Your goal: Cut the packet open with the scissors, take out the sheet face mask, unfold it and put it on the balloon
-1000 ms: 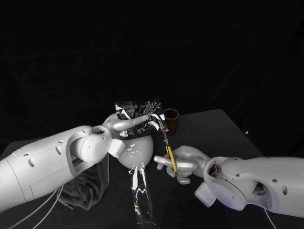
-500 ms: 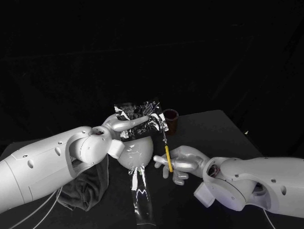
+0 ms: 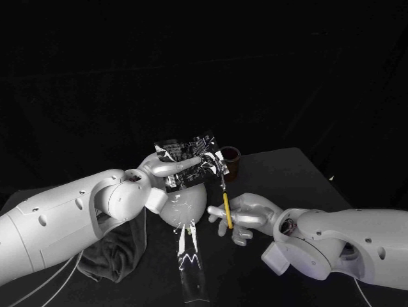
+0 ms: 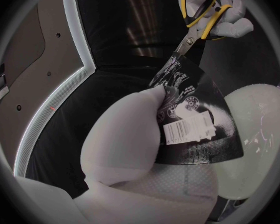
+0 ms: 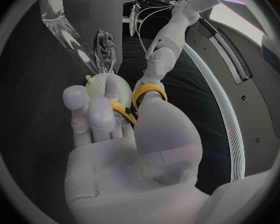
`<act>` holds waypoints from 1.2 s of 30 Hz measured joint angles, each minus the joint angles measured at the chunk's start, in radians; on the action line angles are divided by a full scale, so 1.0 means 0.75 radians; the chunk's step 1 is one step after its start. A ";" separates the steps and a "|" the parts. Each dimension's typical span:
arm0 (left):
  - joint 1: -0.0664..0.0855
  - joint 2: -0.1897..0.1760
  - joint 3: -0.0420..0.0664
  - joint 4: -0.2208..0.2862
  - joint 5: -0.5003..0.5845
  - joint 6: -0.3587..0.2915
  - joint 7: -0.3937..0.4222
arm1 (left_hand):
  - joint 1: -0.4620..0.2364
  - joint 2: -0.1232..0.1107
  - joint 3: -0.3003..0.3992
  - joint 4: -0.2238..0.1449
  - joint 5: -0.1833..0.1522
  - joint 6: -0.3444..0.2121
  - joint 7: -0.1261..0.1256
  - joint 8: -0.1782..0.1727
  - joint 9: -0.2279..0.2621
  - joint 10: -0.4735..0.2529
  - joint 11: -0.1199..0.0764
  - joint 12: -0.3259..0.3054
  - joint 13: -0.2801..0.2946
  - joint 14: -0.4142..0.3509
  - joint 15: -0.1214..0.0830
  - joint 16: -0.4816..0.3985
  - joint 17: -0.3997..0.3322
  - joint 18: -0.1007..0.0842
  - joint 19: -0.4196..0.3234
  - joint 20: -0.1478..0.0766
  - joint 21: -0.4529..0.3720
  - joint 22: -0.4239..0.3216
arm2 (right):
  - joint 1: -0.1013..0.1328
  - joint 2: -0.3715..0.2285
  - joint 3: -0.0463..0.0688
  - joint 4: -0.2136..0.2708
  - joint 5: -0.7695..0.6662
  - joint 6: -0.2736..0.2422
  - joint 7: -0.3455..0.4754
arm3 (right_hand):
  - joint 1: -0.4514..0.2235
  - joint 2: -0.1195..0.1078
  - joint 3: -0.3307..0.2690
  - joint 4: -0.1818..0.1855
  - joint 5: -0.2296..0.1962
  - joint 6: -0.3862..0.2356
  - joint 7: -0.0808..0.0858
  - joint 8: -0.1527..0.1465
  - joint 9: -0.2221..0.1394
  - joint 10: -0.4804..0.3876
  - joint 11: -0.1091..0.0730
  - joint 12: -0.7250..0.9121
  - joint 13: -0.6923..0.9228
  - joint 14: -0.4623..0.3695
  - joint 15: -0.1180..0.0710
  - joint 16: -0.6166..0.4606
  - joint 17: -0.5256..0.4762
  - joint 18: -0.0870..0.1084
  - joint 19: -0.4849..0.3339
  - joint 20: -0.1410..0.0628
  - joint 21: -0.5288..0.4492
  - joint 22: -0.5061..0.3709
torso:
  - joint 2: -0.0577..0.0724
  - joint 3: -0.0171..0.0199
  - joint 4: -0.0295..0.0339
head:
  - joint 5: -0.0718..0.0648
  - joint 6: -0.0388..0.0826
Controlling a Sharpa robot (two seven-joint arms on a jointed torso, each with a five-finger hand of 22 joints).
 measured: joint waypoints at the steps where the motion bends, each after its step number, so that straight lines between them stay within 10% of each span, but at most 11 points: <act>1: 0.000 0.000 0.000 -0.001 -0.002 0.001 0.000 | 0.000 0.000 0.000 0.000 0.000 0.000 0.000 0.000 0.000 0.000 0.000 0.000 0.000 0.000 0.000 0.000 0.000 0.000 0.000 0.000 0.000 0.000 | 0.001 -0.002 0.000 0.001 -0.001 0.003 -0.001 | -0.002 -0.002 0.000 0.000 0.000 0.003 0.003 0.000 -0.001 0.000 0.000 -0.007 -0.005 -0.003 0.003 -0.005 -0.005 0.000 -0.009 0.000 -0.007 0.000 | 0.000 0.0000 0.0000 | 0.000 0.000; 19: -0.002 0.003 -0.002 -0.021 -0.052 0.048 -0.004 | -0.044 0.008 0.017 -0.009 0.000 0.000 0.000 0.005 0.000 0.029 -0.005 0.011 0.005 0.016 -0.010 0.006 0.016 -0.001 0.000 0.000 0.007 0.000 | 0.004 -0.028 0.002 0.015 -0.028 0.080 -0.020 | -0.044 -0.044 0.070 0.003 0.000 -0.004 0.033 -0.039 -0.021 -0.052 0.039 -0.116 -0.130 -0.119 0.024 -0.136 -0.185 0.021 -0.083 0.021 -0.116 -0.001 | 0.000 -0.0004 0.0000 | 0.005 -0.005; 36: 0.000 -0.006 0.000 -0.021 -0.126 0.118 -0.002 | -0.067 0.028 0.014 -0.026 0.000 0.002 -0.004 0.006 0.000 0.062 -0.008 0.021 0.019 0.039 -0.021 0.035 0.058 -0.002 0.017 -0.007 0.016 0.000 | 0.027 -0.032 0.001 -0.014 -0.045 0.141 -0.033 | -0.044 -0.044 0.078 0.003 0.000 0.054 0.022 -0.026 -0.016 0.000 0.020 -0.109 -0.152 -0.110 0.016 -0.107 -0.169 0.020 -0.057 0.020 -0.067 0.000 | 0.001 0.0008 0.0000 | 0.002 -0.014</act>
